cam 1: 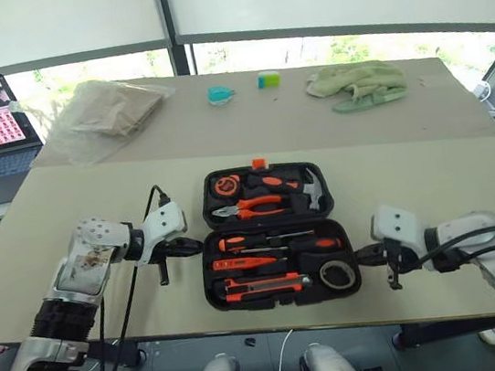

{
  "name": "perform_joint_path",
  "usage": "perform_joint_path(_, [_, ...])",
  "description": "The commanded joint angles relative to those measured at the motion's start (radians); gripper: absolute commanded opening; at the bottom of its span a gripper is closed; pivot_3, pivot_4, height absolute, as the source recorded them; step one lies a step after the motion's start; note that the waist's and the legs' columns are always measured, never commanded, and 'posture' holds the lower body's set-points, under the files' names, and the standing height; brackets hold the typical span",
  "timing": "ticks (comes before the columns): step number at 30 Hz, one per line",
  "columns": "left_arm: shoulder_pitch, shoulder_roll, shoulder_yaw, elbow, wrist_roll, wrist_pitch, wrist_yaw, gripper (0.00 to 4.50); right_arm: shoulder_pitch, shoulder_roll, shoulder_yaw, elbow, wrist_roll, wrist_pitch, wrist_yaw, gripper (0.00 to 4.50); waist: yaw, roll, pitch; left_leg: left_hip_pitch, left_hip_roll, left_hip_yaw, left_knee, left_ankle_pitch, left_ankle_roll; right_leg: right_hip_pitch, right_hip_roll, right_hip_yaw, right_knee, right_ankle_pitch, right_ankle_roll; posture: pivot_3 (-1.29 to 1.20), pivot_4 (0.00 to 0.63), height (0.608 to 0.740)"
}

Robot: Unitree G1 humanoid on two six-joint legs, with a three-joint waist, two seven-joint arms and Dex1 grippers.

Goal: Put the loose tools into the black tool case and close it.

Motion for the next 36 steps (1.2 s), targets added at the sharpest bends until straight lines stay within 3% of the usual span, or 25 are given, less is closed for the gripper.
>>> perform_joint_path(1, [-0.015, 0.015, -0.015, 0.017, 0.014, -0.089, -0.032, 0.08, 0.026, 0.003, 0.01, -0.129, 0.055, 0.022, 0.018, 0.0, 0.0, 0.0, 0.0, 0.0, 0.0, 0.0, 0.0, 0.0, 0.0, 0.0, 0.0, 0.0, 0.0, 0.0, 0.0, 0.0, 0.15, 0.74])
perform_joint_path(7, [-0.049, 0.041, 0.011, 0.127, 0.029, -0.059, -0.006, 0.08, 0.035, 0.009, -0.064, -0.072, 0.025, 0.077, -0.078, 0.0, 0.0, 0.0, 0.0, 0.0, 0.0, 0.0, 0.001, 0.0, 0.0, 0.0, 0.0, 0.0, 0.0, 0.0, 0.0, 0.0, 0.15, 0.74])
perform_joint_path(9, [-0.077, 0.049, 0.021, 0.167, 0.02, 0.037, -0.002, 0.59, 0.03, 0.002, -0.12, -0.043, 0.048, 0.12, -0.099, 0.0, 0.0, 0.0, 0.0, 0.0, 0.0, 0.0, 0.001, 0.0, 0.0, 0.0, 0.0, 0.0, 0.0, 0.0, 0.0, 0.0, 0.15, 0.74])
perform_joint_path(14, [-0.234, 0.024, 0.054, 0.315, -0.061, 0.374, -0.023, 2.26, -0.02, -0.015, -0.27, 0.015, 0.187, 0.296, -0.076, 1.47, -0.001, 0.0, 0.0, 0.0, 0.0, 0.0, 0.001, 0.0, 0.0, 0.0, 0.0, 0.0, 0.001, 0.0, 0.0, 0.0, 0.15, 0.74])
perform_joint_path(19, [-0.451, -0.091, 0.066, 0.496, -0.104, 0.644, 0.015, 4.09, -0.243, 0.066, -0.298, 0.161, 0.332, 0.568, -0.133, 3.24, 0.001, -0.003, 0.002, -0.003, -0.001, -0.001, 0.002, 0.0, 0.0, -0.002, 0.0, 0.0, 0.001, 0.001, 0.001, 0.0, 0.15, 0.74])
perform_joint_path(20, [-0.476, -0.113, 0.071, 0.517, -0.108, 0.662, 0.029, 4.1, -0.28, 0.088, -0.294, 0.194, 0.34, 0.601, -0.152, 3.5, 0.002, -0.003, 0.002, -0.003, -0.001, -0.001, 0.003, 0.0, 0.0, -0.001, 0.0, 0.0, 0.001, 0.001, 0.001, 0.0, 0.15, 0.74])
perform_joint_path(27, [-0.572, -0.219, 0.079, 0.666, -0.101, 0.694, 0.1, 4.1, -0.44, 0.203, -0.249, 0.39, 0.329, 0.682, -0.262, 3.5, -0.004, -0.004, 0.002, -0.01, -0.002, -0.002, 0.001, 0.0, 0.001, -0.01, 0.0, 0.0, 0.001, 0.001, 0.001, 0.0, 0.15, 0.74])
perform_joint_path(34, [-0.566, -0.256, 0.059, 0.714, -0.074, 0.64, 0.115, 4.1, -0.486, 0.263, -0.228, 0.453, 0.335, 0.685, -0.301, 3.5, -0.003, -0.004, 0.002, -0.011, -0.002, -0.002, 0.001, 0.0, 0.001, -0.01, 0.0, 0.0, 0.001, 0.001, 0.001, 0.0, 0.15, 0.74])
perform_joint_path(35, [-0.563, -0.258, 0.058, 0.721, -0.069, 0.629, 0.121, 3.58, -0.482, 0.265, -0.221, 0.449, 0.334, 0.683, -0.303, 3.54, -0.003, -0.004, 0.002, -0.011, -0.002, -0.002, 0.001, 0.0, 0.001, -0.01, 0.0, 0.0, 0.001, 0.001, 0.001, 0.0, 0.15, 0.74])
perform_joint_path(36, [-0.559, -0.258, 0.052, 0.727, -0.061, 0.617, 0.123, 3.37, -0.48, 0.269, -0.217, 0.444, 0.337, 0.691, -0.304, 3.28, -0.002, -0.004, 0.002, -0.011, -0.002, -0.002, 0.001, 0.0, 0.0, -0.01, -0.001, 0.0, 0.001, 0.001, 0.001, 0.0, 0.15, 0.74])
